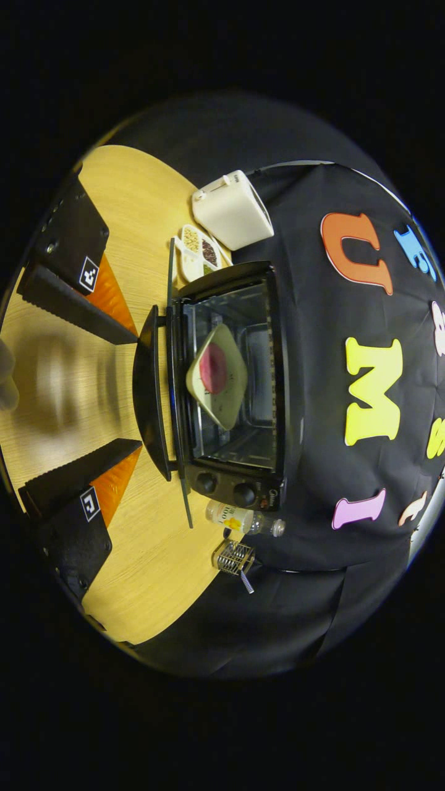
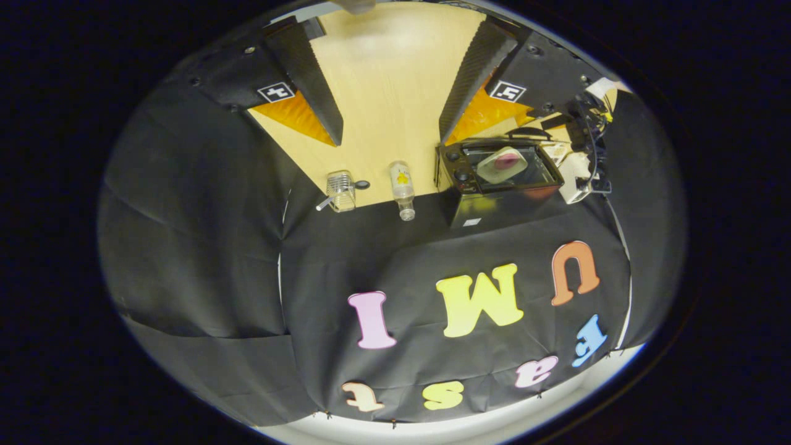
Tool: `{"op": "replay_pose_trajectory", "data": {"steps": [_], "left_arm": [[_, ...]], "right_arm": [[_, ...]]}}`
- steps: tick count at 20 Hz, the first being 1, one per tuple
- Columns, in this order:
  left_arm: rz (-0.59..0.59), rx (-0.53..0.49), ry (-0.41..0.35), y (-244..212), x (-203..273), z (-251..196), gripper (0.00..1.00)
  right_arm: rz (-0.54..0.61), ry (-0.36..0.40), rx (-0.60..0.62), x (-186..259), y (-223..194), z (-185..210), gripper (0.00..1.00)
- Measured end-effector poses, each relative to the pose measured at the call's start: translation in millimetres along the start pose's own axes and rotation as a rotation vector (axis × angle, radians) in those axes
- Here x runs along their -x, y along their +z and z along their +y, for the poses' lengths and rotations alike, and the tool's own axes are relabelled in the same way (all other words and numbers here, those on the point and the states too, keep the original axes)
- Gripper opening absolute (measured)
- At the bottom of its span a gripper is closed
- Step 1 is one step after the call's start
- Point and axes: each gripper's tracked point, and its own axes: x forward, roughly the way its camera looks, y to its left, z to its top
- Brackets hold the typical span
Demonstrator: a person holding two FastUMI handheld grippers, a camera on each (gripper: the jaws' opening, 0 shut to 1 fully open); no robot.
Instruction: Open the electric oven with the left hand, put the food in, and close the electric oven.
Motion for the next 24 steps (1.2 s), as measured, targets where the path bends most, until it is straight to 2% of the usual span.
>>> {"op": "replay_pose_trajectory", "data": {"steps": [3, 5, 6, 12, 13, 14, 15, 19, 24], "left_arm": [[-0.040, -0.007, 0.004, 32.0, -10.2, 5.3, 0.98], [-0.075, -0.015, 0.012, 51.3, -14.9, 9.1, 0.98], [-0.084, -0.011, 0.005, 56.3, -15.2, 7.5, 0.98], [-0.088, -0.017, -0.018, 50.8, -2.1, 0.7, 0.98], [-0.090, -0.014, -0.024, 49.7, 1.6, -1.1, 0.98], [-0.095, -0.013, -0.025, 48.8, 5.7, -2.2, 0.98], [-0.096, -0.013, -0.023, 47.2, 11.7, -2.3, 0.98], [-0.126, -0.011, -0.013, 51.4, 36.9, -3.5, 0.98], [-0.230, -0.035, 0.005, 81.5, 94.2, -11.4, 0.98]], "right_arm": [[0.000, -0.015, -0.015, 1.8, -5.3, -6.8, 0.99], [-0.001, -0.027, -0.026, 3.6, -5.8, -11.2, 0.96], [-0.002, -0.032, -0.032, 4.7, -4.9, -13.6, 0.99], [-0.023, -0.041, -0.038, 17.0, -3.4, -16.9, 0.99], [-0.025, -0.040, -0.035, 18.5, -3.8, -15.9, 0.96], [-0.023, -0.037, -0.030, 19.8, -4.4, -15.0, 0.99], [-0.023, -0.032, -0.024, 22.1, -4.5, -13.1, 0.96], [-0.040, -0.002, 0.008, 27.8, 0.8, -2.8, 0.99], [-0.088, 0.046, 0.043, 35.3, 19.4, 5.0, 0.99]]}}
